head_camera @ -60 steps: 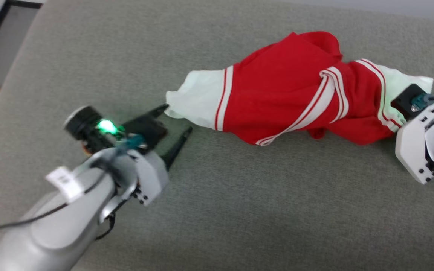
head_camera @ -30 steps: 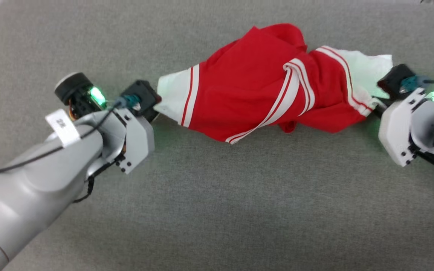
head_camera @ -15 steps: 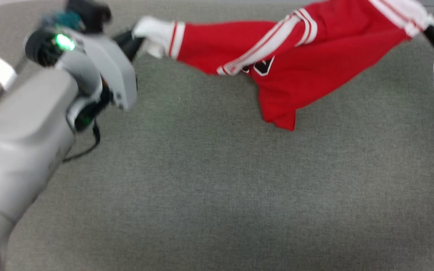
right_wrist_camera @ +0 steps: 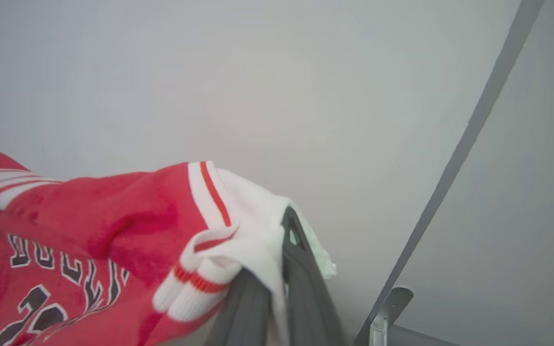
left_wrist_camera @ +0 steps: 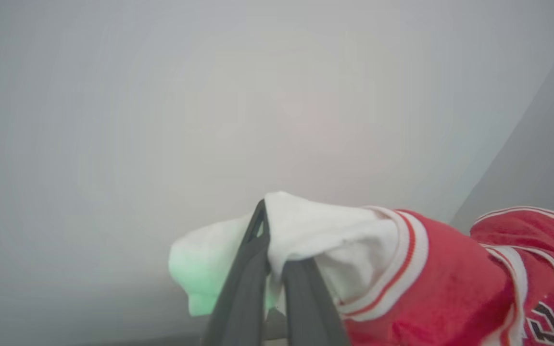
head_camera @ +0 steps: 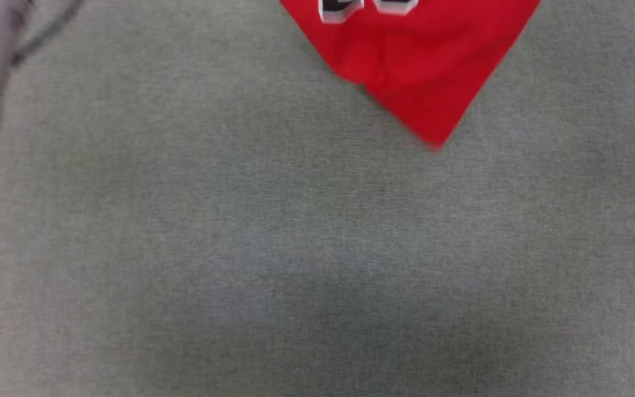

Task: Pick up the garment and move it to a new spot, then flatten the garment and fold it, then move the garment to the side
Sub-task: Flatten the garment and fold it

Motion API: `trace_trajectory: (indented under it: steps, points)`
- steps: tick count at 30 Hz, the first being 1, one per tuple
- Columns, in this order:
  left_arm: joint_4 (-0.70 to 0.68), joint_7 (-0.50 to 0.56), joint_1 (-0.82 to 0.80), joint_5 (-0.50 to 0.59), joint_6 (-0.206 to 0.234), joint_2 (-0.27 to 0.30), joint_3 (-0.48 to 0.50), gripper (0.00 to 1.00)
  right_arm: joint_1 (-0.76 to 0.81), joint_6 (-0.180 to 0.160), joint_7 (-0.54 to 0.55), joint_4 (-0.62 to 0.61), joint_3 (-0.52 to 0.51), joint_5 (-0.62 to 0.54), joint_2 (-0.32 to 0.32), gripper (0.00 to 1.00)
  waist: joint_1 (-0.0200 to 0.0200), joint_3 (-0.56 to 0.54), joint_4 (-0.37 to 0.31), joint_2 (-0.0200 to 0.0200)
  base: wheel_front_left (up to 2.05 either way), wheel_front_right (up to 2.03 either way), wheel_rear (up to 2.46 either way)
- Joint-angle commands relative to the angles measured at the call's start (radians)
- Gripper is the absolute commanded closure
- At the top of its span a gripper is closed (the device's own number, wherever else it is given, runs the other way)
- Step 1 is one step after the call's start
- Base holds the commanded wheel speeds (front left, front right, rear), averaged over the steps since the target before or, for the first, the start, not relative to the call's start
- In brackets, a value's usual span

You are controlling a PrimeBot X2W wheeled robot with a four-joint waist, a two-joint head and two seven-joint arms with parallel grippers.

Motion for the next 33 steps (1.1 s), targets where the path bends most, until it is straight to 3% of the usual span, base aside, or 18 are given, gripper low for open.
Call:
trace_trajectory:
  steps: [1, 9, 12, 18, 24, 33]
  points:
    - [0.037, -0.041, -0.051, -0.021, 0.012, -0.005, 0.034, 1.0, -0.054, -0.001, -0.066, 0.043, -0.039, -0.025, 0.019, 1.0, 0.0, 0.006, -0.023, 0.0, 0.0, 0.0, 0.0]
    - [0.129, -0.164, -0.212, -0.019, 0.012, -0.052, 0.09, 1.0, -0.247, -0.001, -0.298, 0.254, -0.147, -0.123, 0.111, 1.0, 0.0, -0.016, -0.029, 0.0, 0.0, 0.0, 0.0]
    - [0.147, -0.174, -0.205, -0.014, 0.004, -0.083, 0.084, 1.0, -0.259, -0.001, -0.315, 0.299, -0.138, -0.149, 0.148, 1.0, 0.0, -0.019, -0.027, 0.0, 0.0, 0.0, 0.0]
    - [0.162, -0.173, -0.105, -0.03, -0.009, -0.104, 0.07, 1.0, -0.181, -0.001, -0.323, 0.297, -0.072, -0.156, 0.157, 1.0, 0.0, -0.02, -0.02, 0.0, 0.0, 0.0, 0.0]
    - [0.08, -0.141, 0.018, -0.075, -0.009, -0.081, 0.057, 1.0, -0.063, -0.001, -0.31, 0.221, 0.019, -0.13, 0.113, 1.0, 0.0, -0.024, -0.018, 0.0, 0.0, 0.0, 0.0]
    - [-0.163, -0.111, 0.271, -0.165, -0.01, 0.03, 0.016, 1.0, 0.158, -0.001, -0.274, 0.01, 0.181, -0.031, -0.033, 1.0, 0.0, -0.069, -0.011, 0.0, 0.0, 0.0, 0.0]
